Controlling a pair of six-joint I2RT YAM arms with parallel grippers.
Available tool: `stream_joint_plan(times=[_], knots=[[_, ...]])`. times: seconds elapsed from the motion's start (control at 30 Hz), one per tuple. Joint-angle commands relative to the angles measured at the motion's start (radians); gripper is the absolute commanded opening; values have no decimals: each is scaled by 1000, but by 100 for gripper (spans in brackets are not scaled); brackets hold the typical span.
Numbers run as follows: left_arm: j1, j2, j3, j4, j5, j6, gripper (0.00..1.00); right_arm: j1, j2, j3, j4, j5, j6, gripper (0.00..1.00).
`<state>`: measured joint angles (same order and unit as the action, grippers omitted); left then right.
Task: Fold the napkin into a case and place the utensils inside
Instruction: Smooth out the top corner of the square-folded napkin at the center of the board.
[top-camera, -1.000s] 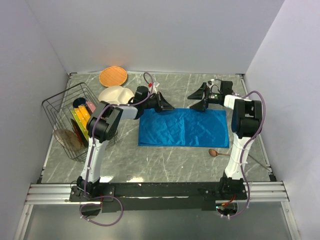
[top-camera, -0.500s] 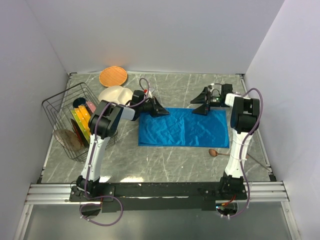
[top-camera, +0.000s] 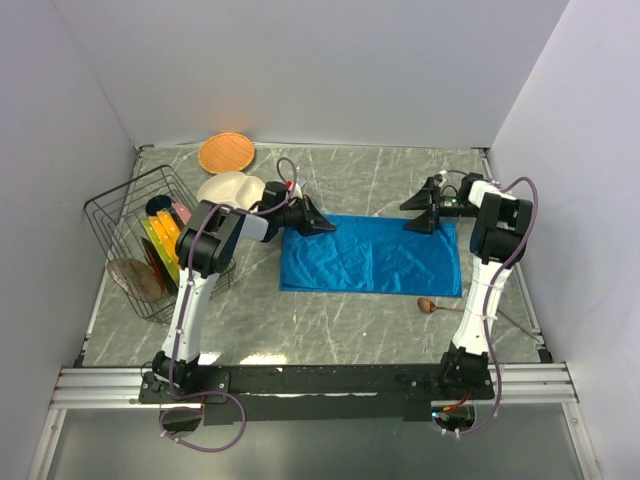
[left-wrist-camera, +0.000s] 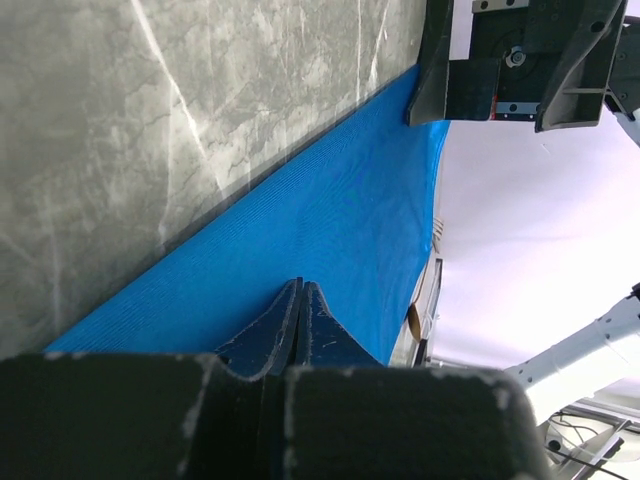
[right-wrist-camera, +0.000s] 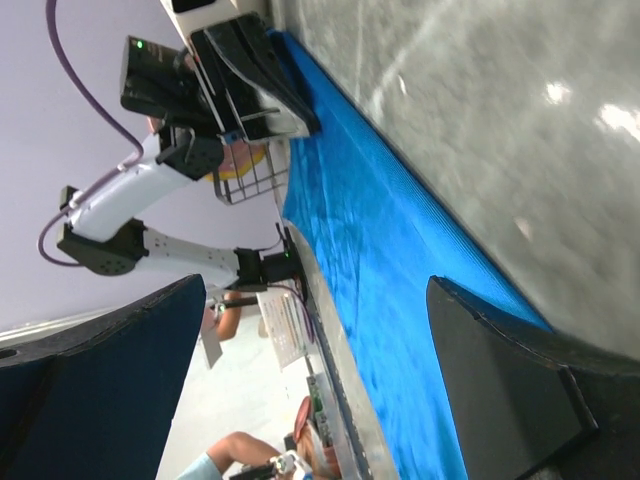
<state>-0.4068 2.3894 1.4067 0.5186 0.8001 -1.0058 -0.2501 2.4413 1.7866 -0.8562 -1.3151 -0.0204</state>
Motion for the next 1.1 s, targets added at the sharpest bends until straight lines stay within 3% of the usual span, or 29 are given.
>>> stream_joint_plan(times=[0.0, 0.33, 0.9, 1.07], knots=[[17, -7, -35, -43, -35, 36, 1, -35, 33, 42, -128, 82, -137, 100], [40, -18, -54, -77, -55, 52, 1, -98, 79, 140, -210, 155, -194, 100], [52, -32, -58, -88, -50, 65, 1, -136, 110, 209, -182, 226, -164, 100], [39, -101, -9, -17, 30, 116, 4, -74, 46, 266, -317, 218, -308, 100]])
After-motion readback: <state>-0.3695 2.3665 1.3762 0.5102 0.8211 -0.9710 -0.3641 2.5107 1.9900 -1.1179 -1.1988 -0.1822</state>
